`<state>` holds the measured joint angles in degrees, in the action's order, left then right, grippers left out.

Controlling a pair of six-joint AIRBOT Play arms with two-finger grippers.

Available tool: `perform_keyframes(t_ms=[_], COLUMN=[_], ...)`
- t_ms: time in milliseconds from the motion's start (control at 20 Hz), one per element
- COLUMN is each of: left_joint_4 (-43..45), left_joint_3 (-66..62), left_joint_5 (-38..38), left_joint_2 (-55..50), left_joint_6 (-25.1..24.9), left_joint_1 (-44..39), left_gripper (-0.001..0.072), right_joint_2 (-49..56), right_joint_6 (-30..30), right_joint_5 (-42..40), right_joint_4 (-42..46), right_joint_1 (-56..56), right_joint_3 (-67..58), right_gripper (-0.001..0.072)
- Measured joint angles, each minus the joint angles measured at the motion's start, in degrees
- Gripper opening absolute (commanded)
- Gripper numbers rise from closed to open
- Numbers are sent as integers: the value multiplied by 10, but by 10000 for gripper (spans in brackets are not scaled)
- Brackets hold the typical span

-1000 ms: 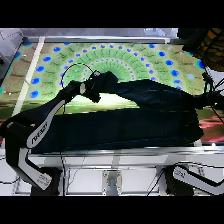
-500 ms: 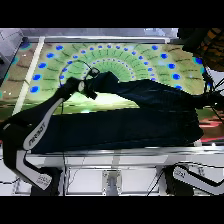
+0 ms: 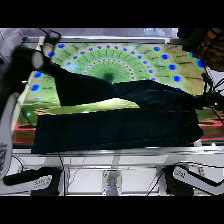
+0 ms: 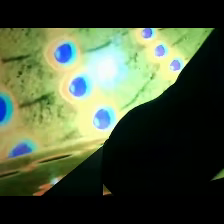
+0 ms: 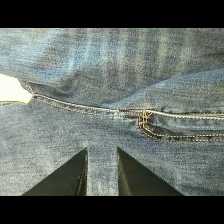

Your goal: Fold the clothes and pants, and hang the long-sleeved shirts on hangers.

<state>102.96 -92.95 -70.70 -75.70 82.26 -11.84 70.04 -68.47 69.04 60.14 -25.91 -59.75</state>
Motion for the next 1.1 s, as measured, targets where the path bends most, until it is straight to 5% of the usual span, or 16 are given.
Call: perform_keyframes(t_ms=[350,750,900,1100], left_joint_4=[5,-56,-107,-140], left_joint_3=[-26,-28,-28,-28], left_joint_5=[-105,-253,-237,-120], left_joint_2=[56,-34,-84,-157], left_joint_6=[23,17,12,31], left_joint_1=[49,202,232,246], left_gripper=[27,29,29,29], right_joint_2=[0,0,0,0], right_joint_6=[0,1,2,2], right_joint_5=[8,9,7,0], right_joint_4=[0,2,3,3], right_joint_1=[0,0,0,0], right_joint_3=[0,0,0,0], right_gripper=[210,209,210,210])
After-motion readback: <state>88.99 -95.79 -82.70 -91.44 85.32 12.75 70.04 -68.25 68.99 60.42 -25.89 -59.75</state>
